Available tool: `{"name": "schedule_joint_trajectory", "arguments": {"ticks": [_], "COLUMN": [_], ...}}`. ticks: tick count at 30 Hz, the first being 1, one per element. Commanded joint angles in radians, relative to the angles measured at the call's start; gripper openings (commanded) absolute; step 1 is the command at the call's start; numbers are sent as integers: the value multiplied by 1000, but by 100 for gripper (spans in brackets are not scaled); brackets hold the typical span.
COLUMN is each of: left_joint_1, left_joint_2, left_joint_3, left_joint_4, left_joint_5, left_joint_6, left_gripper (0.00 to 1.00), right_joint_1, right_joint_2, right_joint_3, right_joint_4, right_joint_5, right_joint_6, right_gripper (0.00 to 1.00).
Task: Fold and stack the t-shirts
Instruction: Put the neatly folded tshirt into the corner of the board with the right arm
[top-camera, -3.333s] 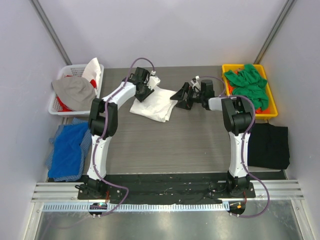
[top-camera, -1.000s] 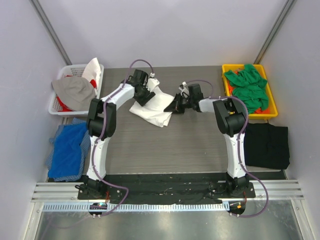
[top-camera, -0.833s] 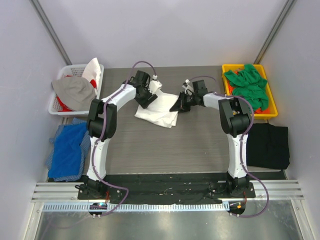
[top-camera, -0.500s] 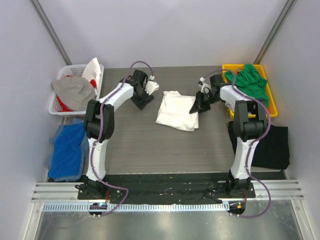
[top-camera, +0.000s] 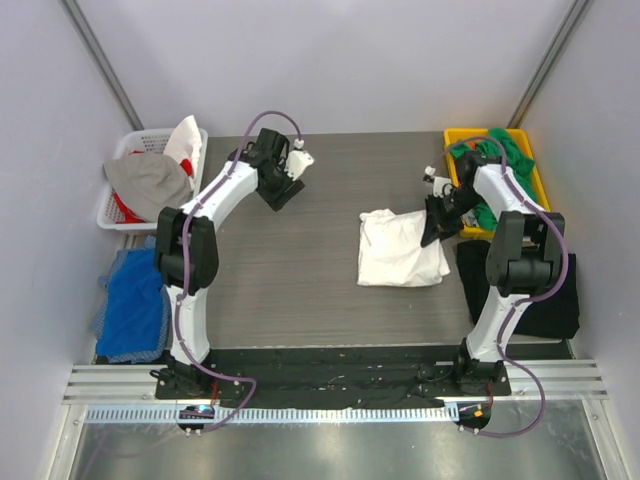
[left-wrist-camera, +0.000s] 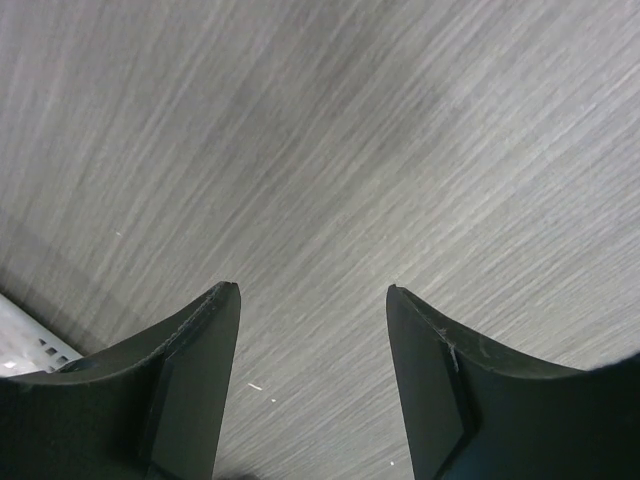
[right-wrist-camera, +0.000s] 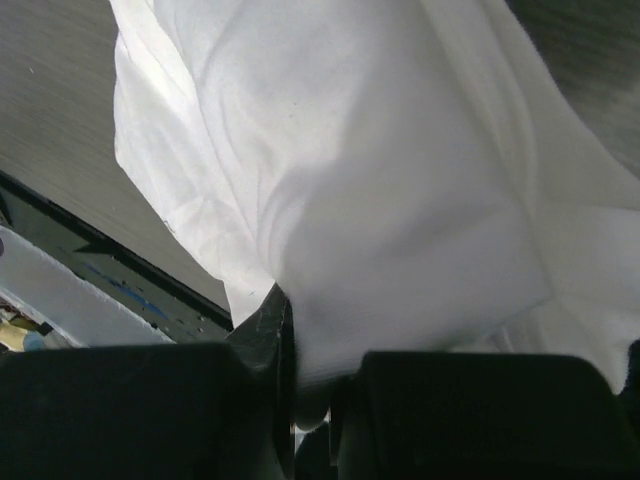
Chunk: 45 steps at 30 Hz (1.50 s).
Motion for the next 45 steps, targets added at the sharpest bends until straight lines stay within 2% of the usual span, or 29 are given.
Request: {"name": "schedule_joint_trajectory", "arguments": {"ticks": [1, 15, 19, 30, 36, 45], "left_joint_1": [2, 1, 2, 2, 1, 2], "left_joint_2": [-54, -91, -90, -91, -104, -102], "left_joint_3": [-18, -99, -110, -128, -142, -141], "left_joint_4": [-22, 4, 12, 16, 16, 6], "left_joint_5": [-5, 32, 39, 58, 58, 47], "left_joint_6": [19, 18, 20, 28, 37, 46], "left_gripper": [65, 64, 64, 64, 64, 64], "right_joint_1": [-63, -327, -478, -750, -821, -839], "right_joint_2": [-125, -318, -350, -369, -352, -318], "right_joint_3": [16, -79, -117, -48, -40, -50], "right_joint_4": [-183, -304, -313, -329, -260, -136], "right_joint_5": [44, 206, 264, 384, 465, 606], "right_joint_6": [-105, -243, -309, -464, -499, -521], "right_gripper": [1, 1, 1, 1, 1, 1]}}
